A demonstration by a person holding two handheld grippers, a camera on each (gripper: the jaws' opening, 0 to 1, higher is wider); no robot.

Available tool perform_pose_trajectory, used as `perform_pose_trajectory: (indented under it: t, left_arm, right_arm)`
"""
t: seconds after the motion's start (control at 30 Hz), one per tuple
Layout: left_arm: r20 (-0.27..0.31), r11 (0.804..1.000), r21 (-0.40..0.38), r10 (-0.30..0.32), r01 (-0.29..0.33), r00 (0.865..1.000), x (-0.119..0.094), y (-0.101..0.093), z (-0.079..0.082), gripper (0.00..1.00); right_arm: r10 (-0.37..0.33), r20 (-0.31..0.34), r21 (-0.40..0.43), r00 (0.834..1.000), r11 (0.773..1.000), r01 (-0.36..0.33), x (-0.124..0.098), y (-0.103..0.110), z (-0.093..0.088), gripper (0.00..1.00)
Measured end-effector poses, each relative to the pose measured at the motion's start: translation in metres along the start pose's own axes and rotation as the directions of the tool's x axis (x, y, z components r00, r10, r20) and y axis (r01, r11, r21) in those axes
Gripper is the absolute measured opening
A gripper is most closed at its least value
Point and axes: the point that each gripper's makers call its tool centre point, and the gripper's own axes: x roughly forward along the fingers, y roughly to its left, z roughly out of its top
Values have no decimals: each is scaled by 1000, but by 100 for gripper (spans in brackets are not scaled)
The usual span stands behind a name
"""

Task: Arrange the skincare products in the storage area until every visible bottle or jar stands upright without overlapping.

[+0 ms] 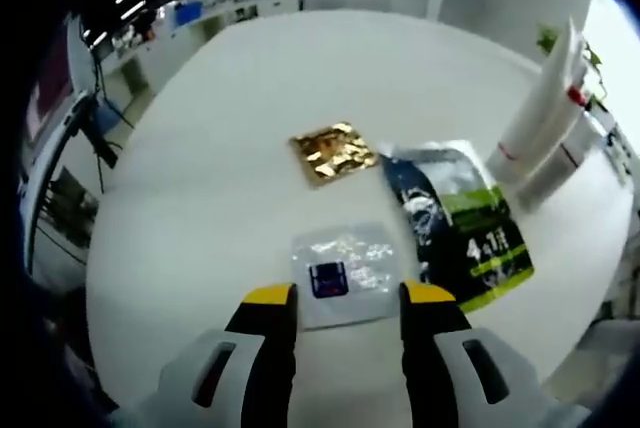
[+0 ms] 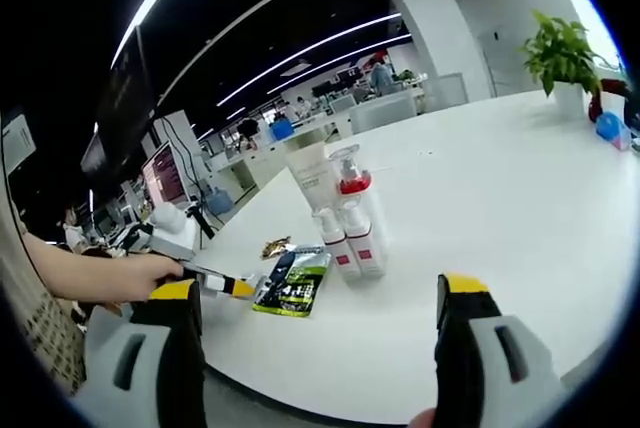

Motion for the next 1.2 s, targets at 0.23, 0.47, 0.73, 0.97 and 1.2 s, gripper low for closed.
perform_pose_trajectory:
  t: [0.23,0.47,0.73,0.97,1.2]
  left_arm:
    - [-6,1000,-14,-13,13,1000,2,-4,-3,38]
    - [2,1000,-9,-7,7,1000,4,-4,-4,38]
    - [23,999,-47,-18,19,1000,4,-5,-1,39]
    - [35,998,-50,-27,28,999,3,-5,1,43]
    - [137,998,30,-64,60,989,-8,-11,23,48]
  right_arm:
    - [1,-3,1,1000,1000,-1,0,-2,-1,98]
    - [-2,-4,1,1000,1000,2,0,-4,-2,98]
    - [-5,-3,1,1000,1000,5,0,-6,-2,98]
    - [-4,1,-2,1000,1000,4,0,-5,-1,98]
    - [-2,6,-7,1000,1000,2,0,-3,0,98]
